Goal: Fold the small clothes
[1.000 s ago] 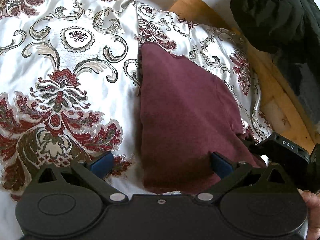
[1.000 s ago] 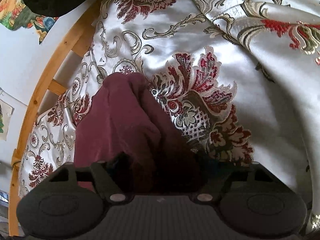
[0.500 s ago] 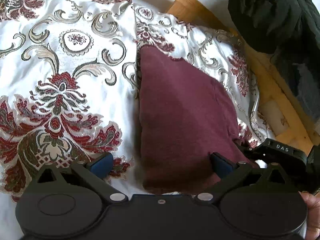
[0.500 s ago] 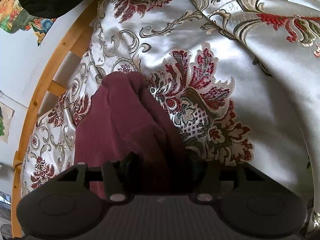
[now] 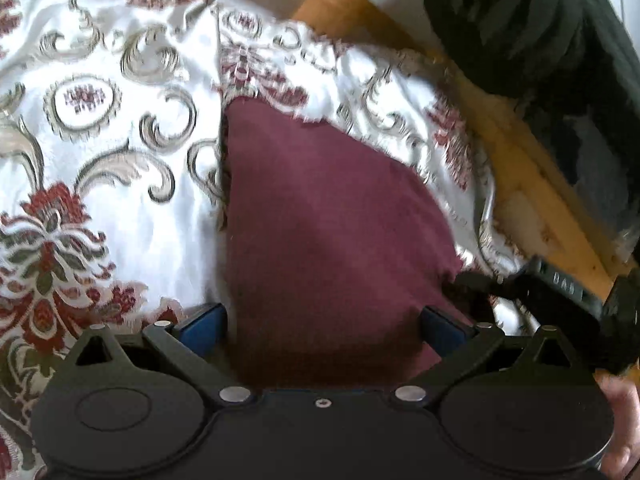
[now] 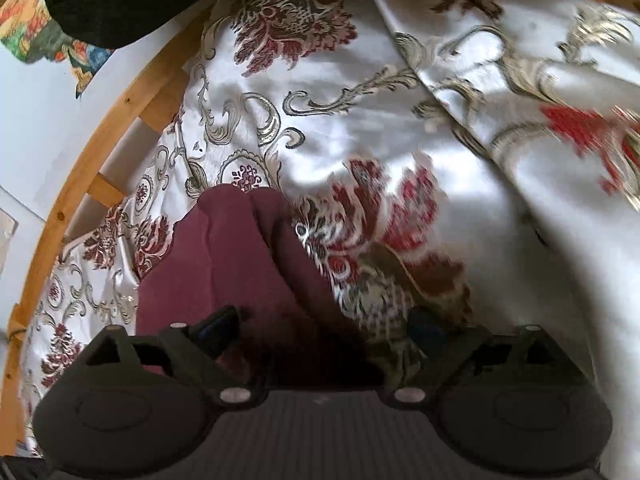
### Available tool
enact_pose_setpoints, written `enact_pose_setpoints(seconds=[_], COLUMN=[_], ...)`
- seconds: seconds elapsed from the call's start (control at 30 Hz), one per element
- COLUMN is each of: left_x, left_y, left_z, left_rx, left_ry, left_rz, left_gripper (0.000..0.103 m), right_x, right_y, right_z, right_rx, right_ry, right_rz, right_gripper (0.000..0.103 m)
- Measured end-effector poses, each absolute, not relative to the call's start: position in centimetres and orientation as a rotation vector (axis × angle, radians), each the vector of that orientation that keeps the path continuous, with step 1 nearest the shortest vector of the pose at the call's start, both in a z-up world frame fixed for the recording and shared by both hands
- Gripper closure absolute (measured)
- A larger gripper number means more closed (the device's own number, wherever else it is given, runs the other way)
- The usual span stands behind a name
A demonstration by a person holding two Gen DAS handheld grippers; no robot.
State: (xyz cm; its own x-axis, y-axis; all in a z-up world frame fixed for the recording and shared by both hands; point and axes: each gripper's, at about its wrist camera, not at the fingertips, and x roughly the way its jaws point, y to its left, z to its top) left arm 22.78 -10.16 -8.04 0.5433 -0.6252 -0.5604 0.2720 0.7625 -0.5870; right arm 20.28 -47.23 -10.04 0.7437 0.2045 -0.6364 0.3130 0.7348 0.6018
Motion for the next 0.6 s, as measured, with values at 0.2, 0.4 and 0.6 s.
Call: enact_pose_setpoints(seconds=[0.2,0.4,0.6], left_x=[22.6,22.7,22.6], left_y=[-9.6,-8.8,-8.9], left_z=[-8.6,-8.9,-8.9], left_rx=[-0.480,-0.554,-0.554], left_ry=[0.833,0.837,0.834], left_rz=[-0.576,-0.568,-0.567], left_gripper=[0.001,0.001,0.001], right_x=[22.3,22.9,23.6], right_y=[-46.6,-45.8,-45.7], right_z=[-10.7,-10.5,-11.0], right_rx=[0.754,0.709,0.684], right_ry=[0.713,0.668,0.702], right_rz=[-0.070,-0.030,-0.039], right_gripper=[0.004,0.029,0.032])
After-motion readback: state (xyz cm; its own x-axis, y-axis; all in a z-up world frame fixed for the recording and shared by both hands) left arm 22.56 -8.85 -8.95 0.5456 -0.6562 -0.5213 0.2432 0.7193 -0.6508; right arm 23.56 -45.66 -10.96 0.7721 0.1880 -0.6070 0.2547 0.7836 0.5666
